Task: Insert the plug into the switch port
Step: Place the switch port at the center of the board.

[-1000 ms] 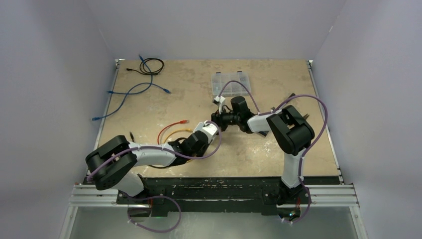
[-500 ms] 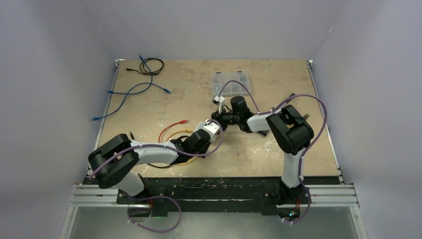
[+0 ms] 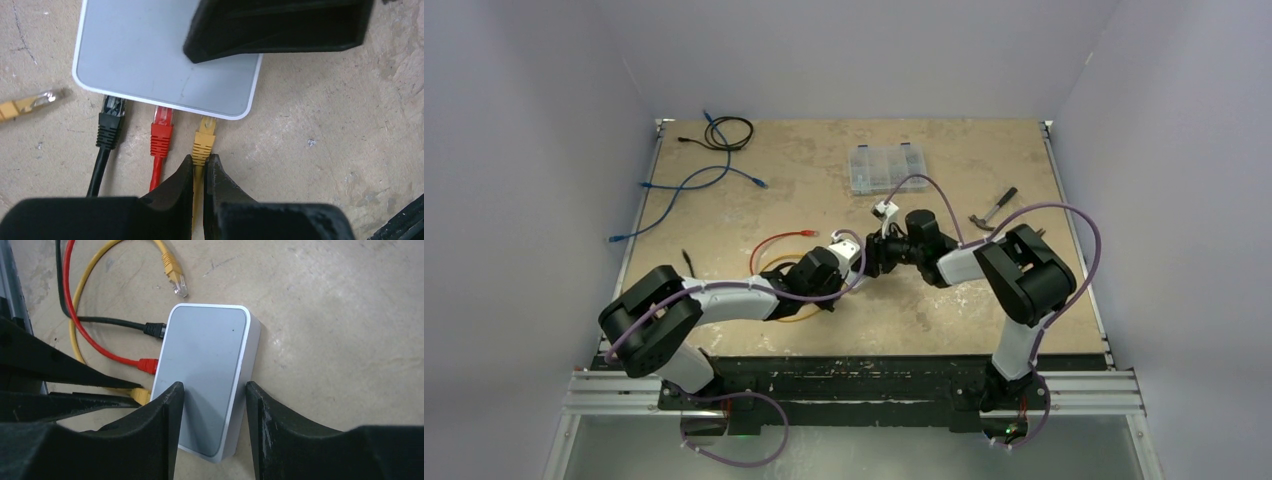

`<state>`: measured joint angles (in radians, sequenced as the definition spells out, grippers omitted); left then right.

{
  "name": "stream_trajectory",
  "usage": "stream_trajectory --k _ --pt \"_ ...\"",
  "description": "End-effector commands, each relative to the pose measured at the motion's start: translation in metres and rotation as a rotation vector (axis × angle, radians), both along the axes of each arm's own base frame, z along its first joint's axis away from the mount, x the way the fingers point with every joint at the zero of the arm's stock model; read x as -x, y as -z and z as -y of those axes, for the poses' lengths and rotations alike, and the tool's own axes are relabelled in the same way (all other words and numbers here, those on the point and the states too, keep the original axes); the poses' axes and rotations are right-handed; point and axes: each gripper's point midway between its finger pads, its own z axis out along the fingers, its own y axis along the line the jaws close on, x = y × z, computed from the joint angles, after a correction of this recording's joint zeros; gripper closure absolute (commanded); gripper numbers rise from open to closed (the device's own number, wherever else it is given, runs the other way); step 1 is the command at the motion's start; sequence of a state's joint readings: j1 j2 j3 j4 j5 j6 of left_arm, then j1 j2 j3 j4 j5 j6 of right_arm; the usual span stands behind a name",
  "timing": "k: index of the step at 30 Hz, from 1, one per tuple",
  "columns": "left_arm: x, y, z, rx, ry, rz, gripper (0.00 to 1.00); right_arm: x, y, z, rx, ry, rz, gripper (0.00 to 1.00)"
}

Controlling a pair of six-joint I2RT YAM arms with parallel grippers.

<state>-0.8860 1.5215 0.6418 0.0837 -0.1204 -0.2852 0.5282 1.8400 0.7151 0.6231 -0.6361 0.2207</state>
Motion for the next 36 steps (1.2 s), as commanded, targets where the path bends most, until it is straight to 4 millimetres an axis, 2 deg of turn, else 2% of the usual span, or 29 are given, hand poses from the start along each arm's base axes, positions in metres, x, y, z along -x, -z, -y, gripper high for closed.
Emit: stream_trajectory --k 1,5,12,15,19,22,25,27,29,32,36 --pt "-0.049 -0.046 0.015 0.147 -0.085 0.166 1.0 0.065 -0.013 -0.018 -0.095 -0.101 -0.204 0.51" --pt "-0.052 -0.055 0.037 0.224 -0.05 0.179 1.0 0.072 -0.026 -0.031 -0.146 -0.099 -0.209 0.52" --pt "-0.054 -0.082 0.049 0.256 0.036 0.302 1.0 0.088 -0.012 -0.047 -0.138 -0.148 -0.258 0.52" --pt "-0.058 -0.098 0.033 0.274 -0.001 0.386 1.0 0.09 -0.004 -0.045 -0.123 -0.147 -0.272 0.52" --pt "-0.074 -0.118 0.008 0.328 -0.074 0.43 1.0 0.093 0.005 -0.044 -0.107 -0.153 -0.293 0.53" --pt "-0.082 -0.133 0.005 0.345 -0.096 0.465 1.0 0.095 0.009 -0.044 -0.107 -0.158 -0.306 0.53" --pt "-0.087 -0.145 0.013 0.39 -0.09 0.482 1.0 0.095 0.009 -0.044 -0.107 -0.157 -0.308 0.53" --pt "-0.089 -0.14 0.023 0.396 -0.062 0.457 1.0 0.095 0.008 -0.045 -0.108 -0.159 -0.307 0.53" --pt "-0.091 -0.125 0.028 0.375 -0.052 0.421 1.0 0.095 0.006 -0.046 -0.111 -0.161 -0.305 0.54" --pt "-0.089 -0.109 0.03 0.38 -0.052 0.397 1.0 0.096 0.004 -0.046 -0.111 -0.164 -0.301 0.54" --pt "-0.087 -0.1 0.029 0.361 -0.04 0.389 1.0 0.097 0.006 -0.046 -0.099 -0.176 -0.298 0.54"
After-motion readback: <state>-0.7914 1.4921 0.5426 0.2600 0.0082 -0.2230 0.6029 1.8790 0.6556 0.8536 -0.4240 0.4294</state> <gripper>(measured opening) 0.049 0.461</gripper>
